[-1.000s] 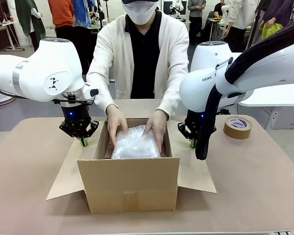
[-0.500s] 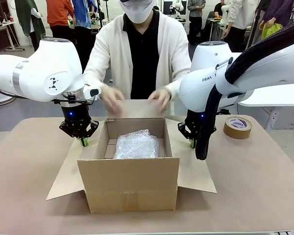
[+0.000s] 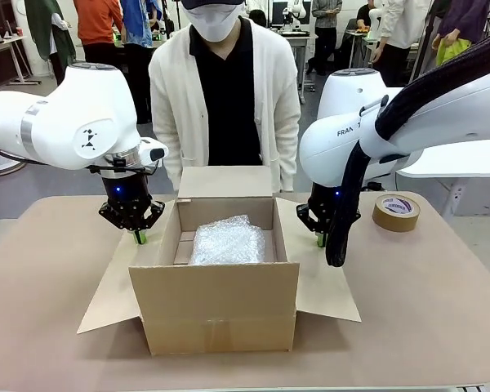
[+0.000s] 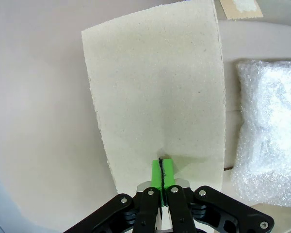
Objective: Wrap the clocks to prevent damage.
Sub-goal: Once the human has placed the objects inside and stepped back, release both hands from the side flaps of the Package Box.
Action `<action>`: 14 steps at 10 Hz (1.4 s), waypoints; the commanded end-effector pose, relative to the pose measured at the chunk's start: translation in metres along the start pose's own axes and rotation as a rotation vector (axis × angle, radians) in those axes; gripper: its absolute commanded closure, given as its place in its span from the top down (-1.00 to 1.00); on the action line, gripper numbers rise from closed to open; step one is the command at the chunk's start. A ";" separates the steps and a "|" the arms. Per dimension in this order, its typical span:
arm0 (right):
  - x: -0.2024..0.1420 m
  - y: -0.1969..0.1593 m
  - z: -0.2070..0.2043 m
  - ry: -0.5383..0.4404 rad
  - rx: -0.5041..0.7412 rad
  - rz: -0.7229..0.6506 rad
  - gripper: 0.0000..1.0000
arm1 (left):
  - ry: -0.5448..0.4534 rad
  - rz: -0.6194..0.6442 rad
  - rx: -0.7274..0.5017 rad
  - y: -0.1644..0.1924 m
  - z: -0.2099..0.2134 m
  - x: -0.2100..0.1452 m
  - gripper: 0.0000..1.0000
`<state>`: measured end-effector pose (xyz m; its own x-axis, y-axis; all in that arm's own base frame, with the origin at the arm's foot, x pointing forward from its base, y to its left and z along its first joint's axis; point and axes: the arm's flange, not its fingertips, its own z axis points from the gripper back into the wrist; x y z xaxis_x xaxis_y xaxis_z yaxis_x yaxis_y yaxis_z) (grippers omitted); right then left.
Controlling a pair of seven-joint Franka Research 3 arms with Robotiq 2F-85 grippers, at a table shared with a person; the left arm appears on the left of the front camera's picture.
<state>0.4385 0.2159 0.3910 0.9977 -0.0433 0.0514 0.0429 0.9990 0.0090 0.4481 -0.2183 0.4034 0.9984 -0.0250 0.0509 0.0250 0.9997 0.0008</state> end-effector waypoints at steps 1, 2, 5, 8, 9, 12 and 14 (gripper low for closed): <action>-0.001 0.002 0.000 -0.004 -0.008 -0.012 -0.98 | 0.001 -0.002 0.010 0.000 -0.001 -0.001 -0.99; -0.001 0.002 0.000 -0.004 -0.008 -0.012 -0.98 | 0.001 -0.002 0.010 0.000 -0.001 -0.001 -0.99; -0.001 0.002 0.000 -0.004 -0.008 -0.012 -0.98 | 0.001 -0.002 0.010 0.000 -0.001 -0.001 -0.99; -0.039 -0.016 0.056 -0.041 -0.025 0.312 -0.98 | -0.108 -0.221 -0.032 0.008 0.059 -0.031 -0.99; -0.059 -0.029 0.093 -0.033 -0.069 0.442 -0.98 | -0.112 -0.381 0.007 0.017 0.098 -0.046 -0.99; -0.111 -0.075 0.167 0.015 -0.337 0.844 -0.98 | -0.085 -0.644 0.047 0.070 0.180 -0.070 -0.99; -0.130 -0.103 0.178 0.066 -0.461 1.026 -0.98 | -0.112 -0.817 0.068 0.106 0.191 -0.093 -0.99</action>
<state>0.2916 0.1254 0.5735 0.6366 0.7350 -0.2335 -0.7632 0.5570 -0.3275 0.3475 -0.1206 0.6002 0.7068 -0.6991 0.1082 0.6895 0.7149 0.1160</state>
